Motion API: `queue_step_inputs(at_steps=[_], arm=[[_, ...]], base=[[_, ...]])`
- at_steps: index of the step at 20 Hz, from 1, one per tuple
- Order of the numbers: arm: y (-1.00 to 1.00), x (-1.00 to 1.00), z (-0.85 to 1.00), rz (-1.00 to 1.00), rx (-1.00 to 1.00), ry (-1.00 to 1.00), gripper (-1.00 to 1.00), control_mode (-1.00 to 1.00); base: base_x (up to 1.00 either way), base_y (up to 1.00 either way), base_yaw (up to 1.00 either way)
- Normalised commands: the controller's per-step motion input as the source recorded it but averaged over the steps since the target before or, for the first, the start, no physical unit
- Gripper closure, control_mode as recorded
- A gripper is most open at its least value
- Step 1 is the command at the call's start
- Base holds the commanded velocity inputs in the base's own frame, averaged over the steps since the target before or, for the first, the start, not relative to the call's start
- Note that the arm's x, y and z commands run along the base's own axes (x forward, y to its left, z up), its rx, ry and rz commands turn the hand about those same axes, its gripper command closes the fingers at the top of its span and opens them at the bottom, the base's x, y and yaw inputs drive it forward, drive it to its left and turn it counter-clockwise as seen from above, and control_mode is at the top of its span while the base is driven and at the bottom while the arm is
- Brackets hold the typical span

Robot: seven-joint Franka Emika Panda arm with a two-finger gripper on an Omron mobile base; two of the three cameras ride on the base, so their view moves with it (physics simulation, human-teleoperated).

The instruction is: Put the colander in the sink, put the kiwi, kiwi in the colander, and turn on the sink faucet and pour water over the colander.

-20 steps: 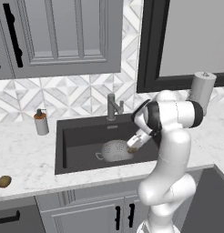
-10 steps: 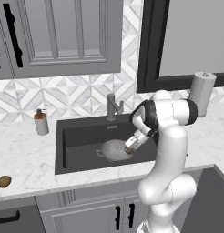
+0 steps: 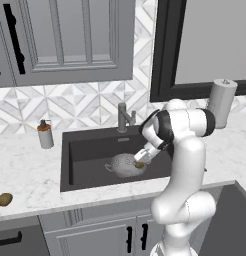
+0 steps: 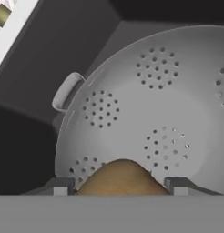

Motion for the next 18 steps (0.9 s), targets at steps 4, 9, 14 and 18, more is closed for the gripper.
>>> queue_step_inputs(at_steps=[4,9,14,18], arm=[[-0.01,-0.14,0.02,-0.08,-0.04,0.00,-1.00,-1.00],[-0.09,-0.06,0.16,-0.08,-0.06,0.00,-1.00,-1.00],[-0.37,-0.21,0.87,-0.02,-0.01,-0.08,-1.00,-1.00],[-0.64,-0.28,1.00,0.00,0.00,-0.14,-1.00,-1.00]], base=[[0.00,0.00,0.00],[0.00,0.00,0.00],[0.00,0.00,0.00],[0.00,0.00,0.00]])
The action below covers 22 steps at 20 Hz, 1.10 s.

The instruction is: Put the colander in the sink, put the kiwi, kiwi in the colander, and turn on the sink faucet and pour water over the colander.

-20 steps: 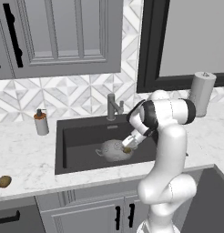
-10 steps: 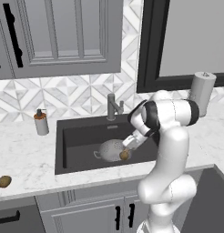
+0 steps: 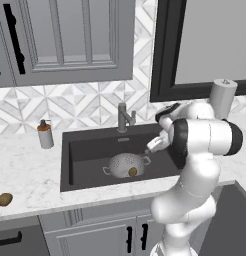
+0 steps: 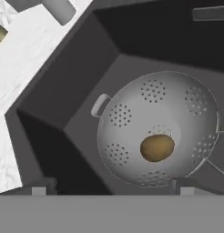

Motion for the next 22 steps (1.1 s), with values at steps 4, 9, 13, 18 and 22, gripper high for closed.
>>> queue_step_inputs(at_steps=[4,9,13,18,22], arm=[[-0.85,-0.31,1.00,0.00,0.00,-0.07,-1.00,-1.00],[-0.59,-0.64,1.00,0.00,0.00,-0.10,-1.00,-1.00],[0.01,-0.96,1.00,-0.04,0.00,-0.17,-1.00,-1.00],[0.52,-1.00,1.00,-0.09,-0.04,-0.17,-1.00,-1.00],[0.99,-1.00,1.00,-0.13,-0.15,-0.12,-1.00,-1.00]], base=[[0.00,0.00,0.00],[0.00,0.00,0.00],[0.00,0.00,0.00],[0.00,0.00,0.00],[0.00,0.00,0.00]])
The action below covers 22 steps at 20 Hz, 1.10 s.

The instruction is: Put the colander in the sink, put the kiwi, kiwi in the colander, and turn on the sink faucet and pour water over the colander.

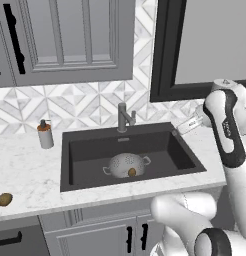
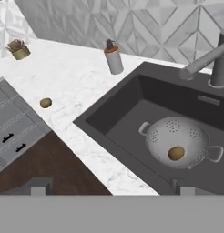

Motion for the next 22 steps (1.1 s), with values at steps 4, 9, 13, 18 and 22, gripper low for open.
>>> queue_step_inputs(at_steps=[4,9,13,18,22], arm=[[1.00,-0.97,0.92,-0.12,-0.22,-0.01,-1.00,-1.00],[1.00,-0.79,0.52,-0.08,-0.19,0.08,-1.00,-1.00],[1.00,-0.48,0.14,-0.02,-0.08,0.23,-1.00,-1.00],[1.00,-0.07,-0.01,0.00,0.00,0.33,-1.00,-1.00],[1.00,0.10,-0.42,-0.04,-0.01,0.25,-1.00,-1.00]], base=[[0.00,0.00,0.00],[0.00,0.00,0.00],[0.00,0.00,0.00],[0.00,0.00,0.00],[0.00,0.00,0.00]])
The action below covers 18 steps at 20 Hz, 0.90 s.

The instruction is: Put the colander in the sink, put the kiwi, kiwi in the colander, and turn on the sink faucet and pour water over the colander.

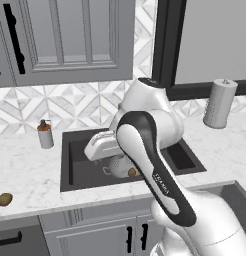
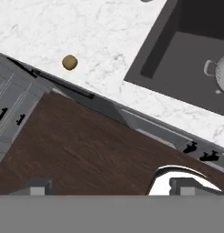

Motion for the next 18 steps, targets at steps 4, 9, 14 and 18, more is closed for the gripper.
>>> queue_step_inputs(at_steps=[4,9,14,18], arm=[[1.00,0.08,-0.64,-0.05,-0.10,0.04,-1.00,-1.00],[0.98,0.05,-0.65,-0.03,-0.12,-0.02,-1.00,-1.00],[1.00,0.36,-0.44,-0.03,-0.07,0.02,-1.00,-1.00],[0.96,0.37,-0.40,-0.04,-0.03,0.08,-1.00,-1.00]], base=[[0.00,0.00,0.00],[0.00,0.00,0.00],[0.00,0.00,0.00],[0.00,0.00,0.00]])
